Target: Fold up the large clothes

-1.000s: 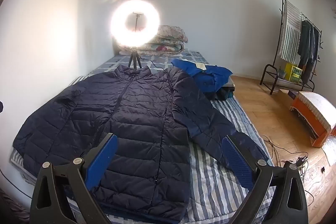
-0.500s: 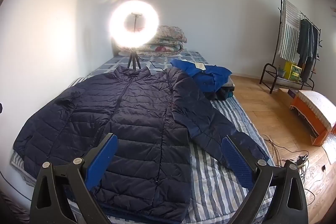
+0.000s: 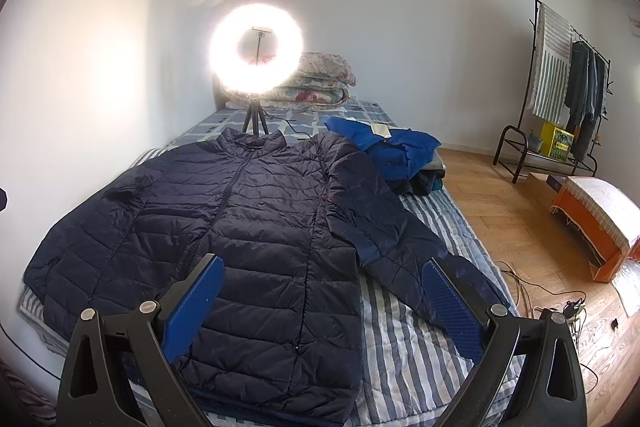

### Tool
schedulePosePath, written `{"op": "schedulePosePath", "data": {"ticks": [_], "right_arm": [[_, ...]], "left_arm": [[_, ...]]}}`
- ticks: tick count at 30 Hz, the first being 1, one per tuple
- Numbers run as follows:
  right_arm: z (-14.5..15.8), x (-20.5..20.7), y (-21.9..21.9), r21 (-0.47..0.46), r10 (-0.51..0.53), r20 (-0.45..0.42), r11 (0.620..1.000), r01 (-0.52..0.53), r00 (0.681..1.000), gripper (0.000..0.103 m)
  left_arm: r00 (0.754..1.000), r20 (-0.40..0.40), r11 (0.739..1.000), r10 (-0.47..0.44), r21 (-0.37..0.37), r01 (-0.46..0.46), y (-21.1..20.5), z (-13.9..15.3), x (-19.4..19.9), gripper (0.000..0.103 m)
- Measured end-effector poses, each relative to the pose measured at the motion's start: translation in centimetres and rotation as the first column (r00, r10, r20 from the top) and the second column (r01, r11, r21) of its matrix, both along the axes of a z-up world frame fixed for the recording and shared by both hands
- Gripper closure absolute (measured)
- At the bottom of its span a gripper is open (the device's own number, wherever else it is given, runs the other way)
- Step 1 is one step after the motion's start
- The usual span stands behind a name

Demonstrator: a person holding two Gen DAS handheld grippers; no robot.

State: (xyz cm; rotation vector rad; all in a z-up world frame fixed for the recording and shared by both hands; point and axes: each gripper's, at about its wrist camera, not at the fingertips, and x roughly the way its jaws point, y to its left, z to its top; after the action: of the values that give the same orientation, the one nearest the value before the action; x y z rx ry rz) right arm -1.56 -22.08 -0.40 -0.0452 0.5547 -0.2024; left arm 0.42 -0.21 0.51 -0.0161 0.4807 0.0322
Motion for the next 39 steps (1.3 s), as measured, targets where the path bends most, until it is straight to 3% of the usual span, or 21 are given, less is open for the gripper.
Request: {"op": "schedulePosePath", "data": {"ticks": [39], "right_arm": [[-0.22, 0.35, 0.64, -0.020, 0.016, -0.006, 1.000, -0.016, 1.000, 0.003]], "left_arm": [[1.000, 0.009, 1.000, 0.007, 0.010, -0.007, 0.18, -0.33, 0.15, 0.000]]}}
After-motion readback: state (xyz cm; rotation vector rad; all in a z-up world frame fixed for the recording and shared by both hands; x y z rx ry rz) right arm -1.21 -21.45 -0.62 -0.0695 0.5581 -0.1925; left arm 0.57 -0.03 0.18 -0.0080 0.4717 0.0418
